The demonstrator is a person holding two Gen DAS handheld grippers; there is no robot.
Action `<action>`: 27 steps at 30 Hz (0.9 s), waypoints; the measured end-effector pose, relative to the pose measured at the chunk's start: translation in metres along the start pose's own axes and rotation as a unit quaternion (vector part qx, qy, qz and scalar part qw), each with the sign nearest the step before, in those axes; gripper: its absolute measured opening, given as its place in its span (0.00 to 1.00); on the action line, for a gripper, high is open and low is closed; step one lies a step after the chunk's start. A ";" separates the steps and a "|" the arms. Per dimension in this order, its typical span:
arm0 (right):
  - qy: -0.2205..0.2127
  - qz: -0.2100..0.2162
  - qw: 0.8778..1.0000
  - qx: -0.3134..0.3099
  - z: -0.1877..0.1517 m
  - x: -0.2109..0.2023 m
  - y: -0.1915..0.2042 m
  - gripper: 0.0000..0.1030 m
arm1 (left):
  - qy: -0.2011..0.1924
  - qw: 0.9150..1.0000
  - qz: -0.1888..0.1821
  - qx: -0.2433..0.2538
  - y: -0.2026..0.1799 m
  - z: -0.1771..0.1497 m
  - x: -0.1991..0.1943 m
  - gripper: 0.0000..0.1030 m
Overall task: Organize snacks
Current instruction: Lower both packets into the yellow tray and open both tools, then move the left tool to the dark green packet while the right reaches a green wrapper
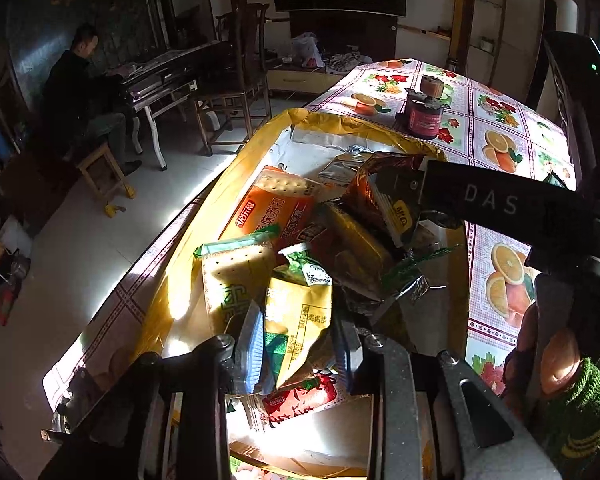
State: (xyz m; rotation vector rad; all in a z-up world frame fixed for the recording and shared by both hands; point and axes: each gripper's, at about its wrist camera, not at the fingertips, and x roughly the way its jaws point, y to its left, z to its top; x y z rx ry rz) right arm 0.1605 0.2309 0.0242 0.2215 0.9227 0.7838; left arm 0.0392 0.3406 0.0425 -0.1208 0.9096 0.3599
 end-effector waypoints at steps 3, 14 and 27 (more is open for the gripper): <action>0.002 0.000 1.000 0.001 -0.001 -0.001 0.000 0.43 | -0.001 1.000 -0.006 0.003 -0.001 -0.001 -0.002 0.31; -0.019 -0.005 1.000 -0.003 -0.002 -0.023 0.006 0.68 | -0.032 0.999 -0.011 0.004 0.002 -0.002 -0.028 0.63; -0.057 -0.022 0.998 0.029 -0.033 -0.090 -0.023 0.74 | -0.047 0.998 -0.018 0.023 -0.022 -0.007 -0.062 0.68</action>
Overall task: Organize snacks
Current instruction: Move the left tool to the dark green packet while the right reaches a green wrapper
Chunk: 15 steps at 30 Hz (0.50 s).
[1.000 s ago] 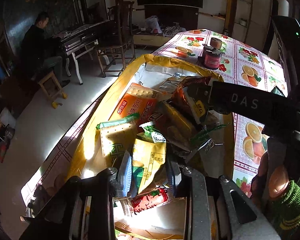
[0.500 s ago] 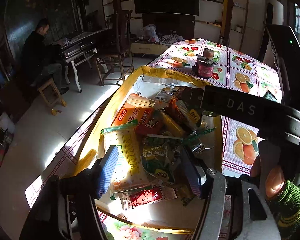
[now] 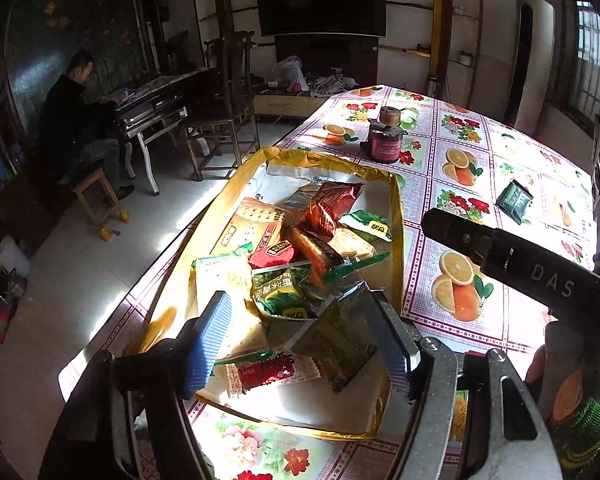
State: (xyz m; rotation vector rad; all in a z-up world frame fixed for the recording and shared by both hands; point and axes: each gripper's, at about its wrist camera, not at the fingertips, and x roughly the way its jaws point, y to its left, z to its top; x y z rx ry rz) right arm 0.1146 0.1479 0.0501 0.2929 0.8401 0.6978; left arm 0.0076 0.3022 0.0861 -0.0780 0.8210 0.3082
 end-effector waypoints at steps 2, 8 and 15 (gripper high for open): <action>-0.009 -0.014 1.000 0.017 -0.006 -0.018 -0.017 0.76 | -0.002 1.000 -0.005 0.006 -0.009 0.001 -0.003 0.68; -0.030 -0.060 0.995 0.075 -0.026 -0.069 -0.077 0.77 | 0.002 0.999 -0.029 0.030 -0.044 0.002 -0.007 0.68; -0.055 -0.102 0.986 0.117 -0.048 -0.123 -0.127 0.78 | 0.009 0.997 -0.050 0.066 -0.086 -0.002 -0.010 0.68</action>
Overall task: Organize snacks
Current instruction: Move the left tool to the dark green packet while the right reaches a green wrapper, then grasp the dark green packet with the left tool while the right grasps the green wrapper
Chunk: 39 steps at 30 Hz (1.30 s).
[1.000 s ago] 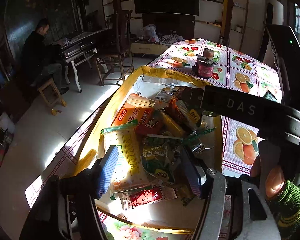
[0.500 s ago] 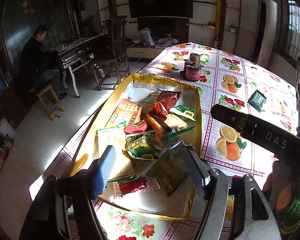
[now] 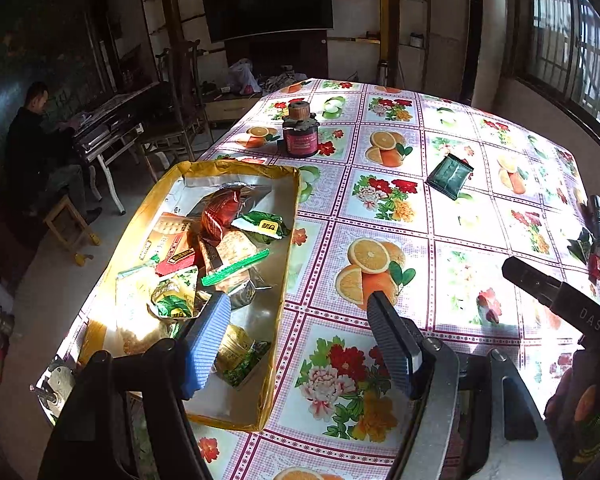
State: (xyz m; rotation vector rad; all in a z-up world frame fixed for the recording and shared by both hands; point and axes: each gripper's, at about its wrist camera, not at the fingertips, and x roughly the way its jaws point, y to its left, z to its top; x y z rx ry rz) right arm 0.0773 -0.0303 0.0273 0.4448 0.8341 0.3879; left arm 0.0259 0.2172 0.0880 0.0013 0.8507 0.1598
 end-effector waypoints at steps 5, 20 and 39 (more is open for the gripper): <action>-0.033 -0.045 0.998 0.025 0.008 -0.033 -0.042 0.79 | 0.005 1.000 -0.007 0.022 -0.025 0.011 0.008 0.68; -0.098 -0.257 0.957 0.088 0.070 -0.075 -0.162 0.80 | 0.052 0.992 -0.054 0.103 -0.128 0.096 0.109 0.68; -0.044 -0.330 0.939 0.090 0.108 -0.036 -0.209 0.79 | 0.106 0.982 -0.103 0.115 -0.215 0.158 0.227 0.68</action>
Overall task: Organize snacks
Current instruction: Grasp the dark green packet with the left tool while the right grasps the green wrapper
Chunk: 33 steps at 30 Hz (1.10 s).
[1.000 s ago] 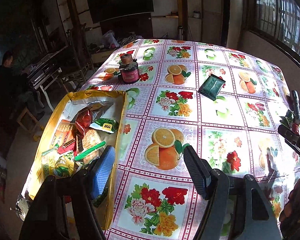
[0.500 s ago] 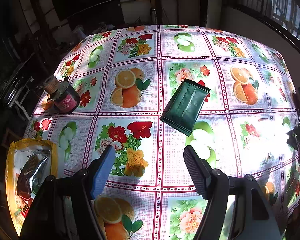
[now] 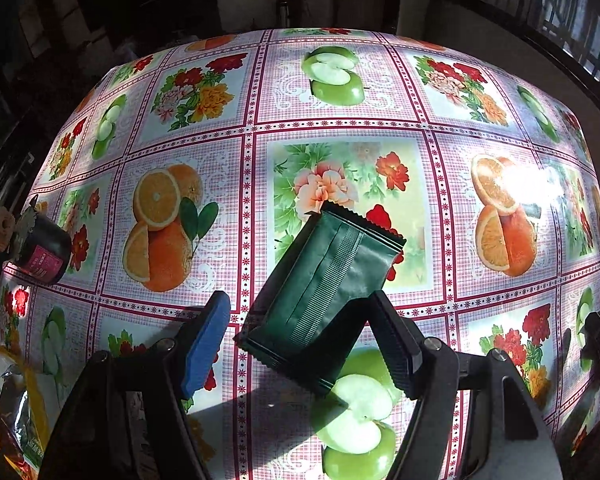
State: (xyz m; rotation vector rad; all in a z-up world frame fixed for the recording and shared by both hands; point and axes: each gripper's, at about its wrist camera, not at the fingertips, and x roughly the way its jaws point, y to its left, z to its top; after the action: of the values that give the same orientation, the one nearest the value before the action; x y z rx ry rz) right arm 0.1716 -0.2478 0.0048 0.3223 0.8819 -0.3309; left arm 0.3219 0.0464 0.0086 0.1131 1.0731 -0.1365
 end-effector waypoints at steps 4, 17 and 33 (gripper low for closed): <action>0.001 -0.002 1.000 -0.016 0.002 0.004 0.006 0.74 | 0.004 1.000 -0.009 0.016 -0.010 -0.001 0.010 0.68; 0.004 0.067 0.996 -0.063 -0.012 -0.005 0.037 0.35 | -0.004 0.999 -0.038 0.027 -0.016 -0.028 -0.009 0.43; 0.016 0.190 0.977 -0.098 -0.082 -0.079 0.092 0.36 | -0.006 0.999 0.009 -0.047 0.043 -0.135 -0.085 0.43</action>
State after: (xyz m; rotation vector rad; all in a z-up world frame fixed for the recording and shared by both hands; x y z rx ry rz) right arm 0.1055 -0.1201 0.0312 0.3054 0.8564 0.1161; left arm 0.1720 0.1149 0.0208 0.0372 1.0653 -0.0712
